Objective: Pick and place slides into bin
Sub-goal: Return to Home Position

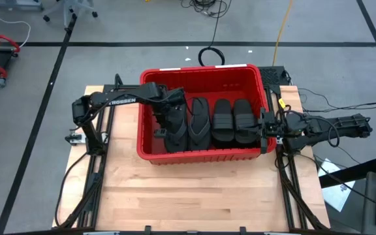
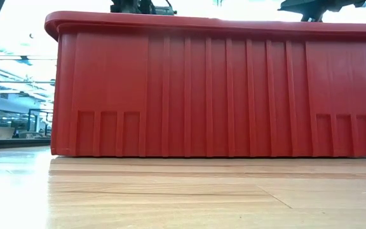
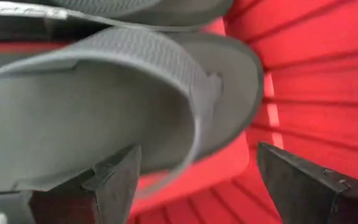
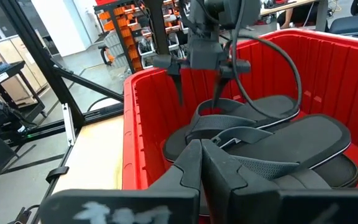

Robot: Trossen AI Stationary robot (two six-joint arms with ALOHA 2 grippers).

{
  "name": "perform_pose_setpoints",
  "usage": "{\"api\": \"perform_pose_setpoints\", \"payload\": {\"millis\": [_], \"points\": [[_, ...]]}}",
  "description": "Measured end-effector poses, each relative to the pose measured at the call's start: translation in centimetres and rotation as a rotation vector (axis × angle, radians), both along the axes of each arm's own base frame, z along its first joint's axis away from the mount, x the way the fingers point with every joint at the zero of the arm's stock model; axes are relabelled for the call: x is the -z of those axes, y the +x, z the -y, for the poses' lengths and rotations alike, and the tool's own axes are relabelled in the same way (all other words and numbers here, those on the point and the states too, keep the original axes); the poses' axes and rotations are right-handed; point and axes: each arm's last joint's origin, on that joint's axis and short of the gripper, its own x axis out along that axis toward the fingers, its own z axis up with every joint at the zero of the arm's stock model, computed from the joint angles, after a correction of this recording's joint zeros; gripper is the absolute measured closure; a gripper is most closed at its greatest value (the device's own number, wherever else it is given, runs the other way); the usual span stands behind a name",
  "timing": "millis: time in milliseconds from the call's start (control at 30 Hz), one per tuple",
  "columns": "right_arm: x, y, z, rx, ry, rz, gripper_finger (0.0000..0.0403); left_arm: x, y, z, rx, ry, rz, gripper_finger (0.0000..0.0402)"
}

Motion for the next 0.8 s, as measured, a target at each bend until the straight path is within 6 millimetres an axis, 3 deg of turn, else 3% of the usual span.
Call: {"api": "perform_pose_setpoints", "payload": {"millis": [133, 233, 333, 500, 700, 800], "points": [[0.0, 0.0, 0.0, -0.005, -0.025, -0.002, 0.0403, -2.7, -0.6, 0.0, 0.024, 0.056, -0.050, 0.0094], [0.0, 0.0, 0.0, -0.011, -0.055, -0.005, 0.0403, -5.7, -1.7, 0.9, 0.110, 0.116, 0.008, 0.0131], [0.1, 0.0, 0.0, -0.013, -0.067, -0.017, 0.0403, -9.5, -3.3, 2.7, 0.196, 0.204, 0.190, 0.0209], [0.7, -0.2, 0.0, -0.014, -0.068, -0.084, 0.0403, -14.8, -7.7, 5.8, 0.204, 0.358, 0.423, 0.0373], [1.3, -0.3, 0.0, -0.017, -0.079, -0.144, 0.0403, -17.7, -13.4, 10.7, 0.058, 0.495, 0.469, 0.0396], [1.4, -0.4, 0.1, -0.016, -0.082, -0.154, 0.0403, -17.3, -15.5, 12.9, -0.042, 0.521, 0.436, 0.0399]]}}
